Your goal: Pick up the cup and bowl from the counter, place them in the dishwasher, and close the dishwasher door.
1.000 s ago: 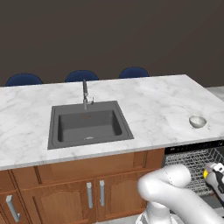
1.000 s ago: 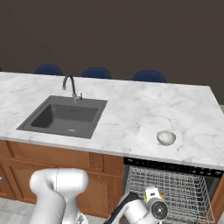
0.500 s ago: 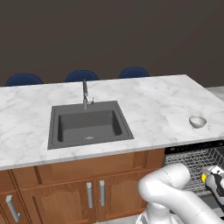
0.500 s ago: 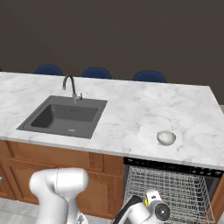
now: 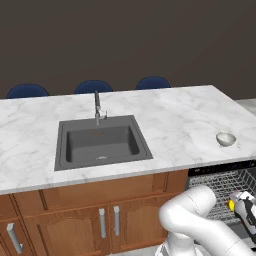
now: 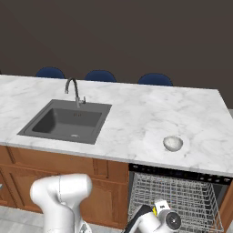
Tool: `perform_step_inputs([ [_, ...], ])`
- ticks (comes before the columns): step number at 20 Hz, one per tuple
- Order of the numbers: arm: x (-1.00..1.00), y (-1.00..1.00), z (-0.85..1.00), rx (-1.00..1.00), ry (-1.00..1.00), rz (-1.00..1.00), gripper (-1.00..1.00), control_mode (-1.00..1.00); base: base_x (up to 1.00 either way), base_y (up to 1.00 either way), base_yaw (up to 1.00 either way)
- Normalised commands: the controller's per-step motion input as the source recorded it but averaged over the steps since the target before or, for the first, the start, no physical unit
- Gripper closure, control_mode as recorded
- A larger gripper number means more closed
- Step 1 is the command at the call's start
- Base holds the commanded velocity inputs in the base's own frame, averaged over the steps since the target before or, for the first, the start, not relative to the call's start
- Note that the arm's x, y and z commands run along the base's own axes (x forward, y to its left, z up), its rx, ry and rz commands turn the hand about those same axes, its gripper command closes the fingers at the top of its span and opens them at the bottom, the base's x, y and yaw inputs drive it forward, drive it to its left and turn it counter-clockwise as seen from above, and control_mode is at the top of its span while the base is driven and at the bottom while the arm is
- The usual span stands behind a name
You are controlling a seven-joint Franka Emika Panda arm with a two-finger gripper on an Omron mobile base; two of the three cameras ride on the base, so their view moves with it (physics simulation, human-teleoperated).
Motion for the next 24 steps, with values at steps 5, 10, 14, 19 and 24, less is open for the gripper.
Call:
perform_step_inputs([
  [5,0.09,-0.05,-0.25,0.0,0.01,0.05,-1.0,-1.0,0.0,0.0,0.0],
  [10,0.02,-0.11,-0.23,0.0,0.0,0.04,-1.0,-1.0,0.0,0.0,0.0],
  [14,0.0,-0.11,0.01,0.0,0.0,0.03,-1.0,-1.0,0.0,0.0,0.0],
  [19,-0.09,-0.05,0.69,0.0,-0.03,0.03,-1.0,-1.0,0.0,0.0,0.0],
  [24,-0.03,0.0,0.78,0.0,-0.02,0.04,-1.0,-1.0,0.0,0.0,0.0],
])
